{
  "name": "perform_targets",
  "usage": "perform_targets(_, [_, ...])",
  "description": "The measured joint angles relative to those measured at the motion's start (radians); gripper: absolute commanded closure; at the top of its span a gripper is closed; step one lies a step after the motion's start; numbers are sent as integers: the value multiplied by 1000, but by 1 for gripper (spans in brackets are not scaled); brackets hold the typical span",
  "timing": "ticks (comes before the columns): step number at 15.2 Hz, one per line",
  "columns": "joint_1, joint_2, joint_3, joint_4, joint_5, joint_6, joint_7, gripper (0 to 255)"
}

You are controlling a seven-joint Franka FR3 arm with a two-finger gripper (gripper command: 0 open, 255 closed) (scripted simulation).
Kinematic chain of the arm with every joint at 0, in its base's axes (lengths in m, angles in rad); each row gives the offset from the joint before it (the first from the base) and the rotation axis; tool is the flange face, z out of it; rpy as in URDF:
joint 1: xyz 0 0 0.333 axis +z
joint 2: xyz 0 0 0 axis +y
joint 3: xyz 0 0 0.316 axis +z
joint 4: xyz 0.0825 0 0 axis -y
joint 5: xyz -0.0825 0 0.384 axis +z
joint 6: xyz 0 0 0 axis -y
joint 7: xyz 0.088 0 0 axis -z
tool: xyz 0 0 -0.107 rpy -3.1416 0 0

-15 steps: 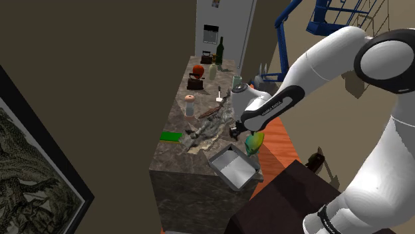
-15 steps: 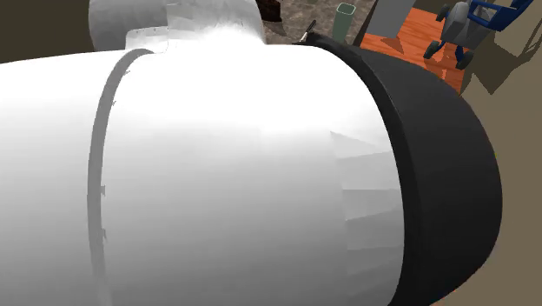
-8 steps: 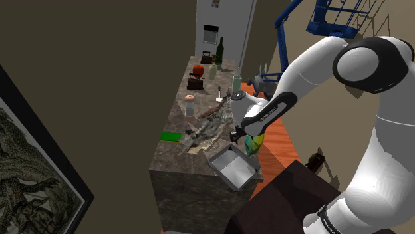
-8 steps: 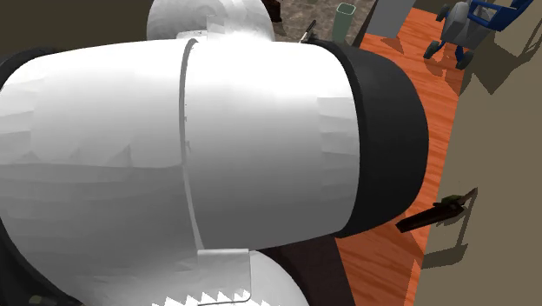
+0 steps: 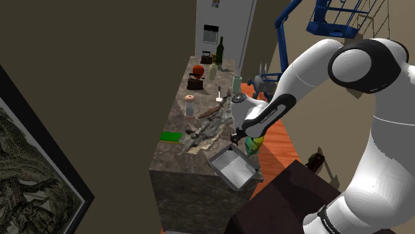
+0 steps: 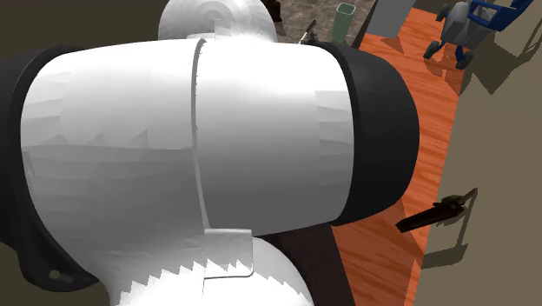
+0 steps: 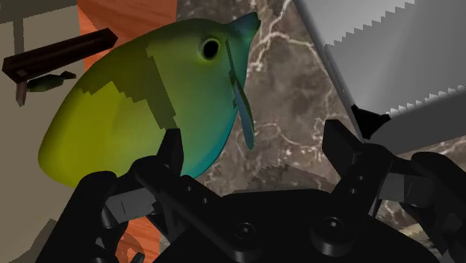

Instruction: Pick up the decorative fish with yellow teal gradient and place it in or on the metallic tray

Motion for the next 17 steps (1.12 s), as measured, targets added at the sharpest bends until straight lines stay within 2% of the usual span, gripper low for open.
perform_targets(1, [0,0,0,0,0,0,0,255])
perform_targets(11, [0,0,0,1,0,0,0,255])
perform_targets(17, [-12,-58,20,-12,40,-39,-40,255])
